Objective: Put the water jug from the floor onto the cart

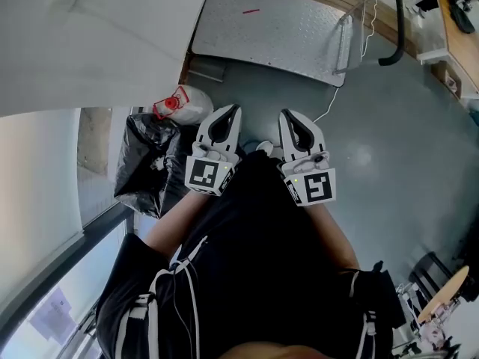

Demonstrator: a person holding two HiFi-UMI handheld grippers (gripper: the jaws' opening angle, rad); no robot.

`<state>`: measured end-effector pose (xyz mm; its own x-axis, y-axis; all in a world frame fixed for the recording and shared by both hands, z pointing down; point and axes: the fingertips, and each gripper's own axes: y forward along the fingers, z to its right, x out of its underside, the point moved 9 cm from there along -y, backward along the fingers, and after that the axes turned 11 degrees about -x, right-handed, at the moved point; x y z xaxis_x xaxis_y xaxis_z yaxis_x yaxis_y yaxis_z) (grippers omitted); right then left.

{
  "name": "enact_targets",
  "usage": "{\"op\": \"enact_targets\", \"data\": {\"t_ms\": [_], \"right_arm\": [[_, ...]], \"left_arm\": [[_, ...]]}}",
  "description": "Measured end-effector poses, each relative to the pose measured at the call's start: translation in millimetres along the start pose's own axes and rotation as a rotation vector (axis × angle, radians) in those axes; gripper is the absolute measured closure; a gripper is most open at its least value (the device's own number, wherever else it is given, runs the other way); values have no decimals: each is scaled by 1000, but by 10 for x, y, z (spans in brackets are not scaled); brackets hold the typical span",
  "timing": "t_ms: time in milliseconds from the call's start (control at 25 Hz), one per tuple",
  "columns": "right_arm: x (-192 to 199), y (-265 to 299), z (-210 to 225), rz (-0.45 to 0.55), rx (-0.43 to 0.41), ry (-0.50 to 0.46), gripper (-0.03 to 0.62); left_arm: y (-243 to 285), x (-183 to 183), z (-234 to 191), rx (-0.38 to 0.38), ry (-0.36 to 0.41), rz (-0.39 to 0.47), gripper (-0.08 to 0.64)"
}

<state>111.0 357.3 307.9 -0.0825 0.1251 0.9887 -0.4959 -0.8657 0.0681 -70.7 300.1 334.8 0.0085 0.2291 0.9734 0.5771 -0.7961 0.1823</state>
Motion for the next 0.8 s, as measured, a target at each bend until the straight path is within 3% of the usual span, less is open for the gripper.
{"op": "enact_targets", "data": {"t_ms": [160,440,560,800], "right_arm": [[58,211,66,-29,14,26,574],[406,912,147,-112,-70,107,572],[516,1393,85,-150,-106,95,574],[905,2310,-212,-212,-308,79,572]], "left_arm": [[-33,58,-290,-66,-16,-10,541],[-260,81,-956,-263,-22,9,541],[-308,111,-1320,-334,-36,-7,541],[-364,65,-2046,-471,-79,-11,541]]}}
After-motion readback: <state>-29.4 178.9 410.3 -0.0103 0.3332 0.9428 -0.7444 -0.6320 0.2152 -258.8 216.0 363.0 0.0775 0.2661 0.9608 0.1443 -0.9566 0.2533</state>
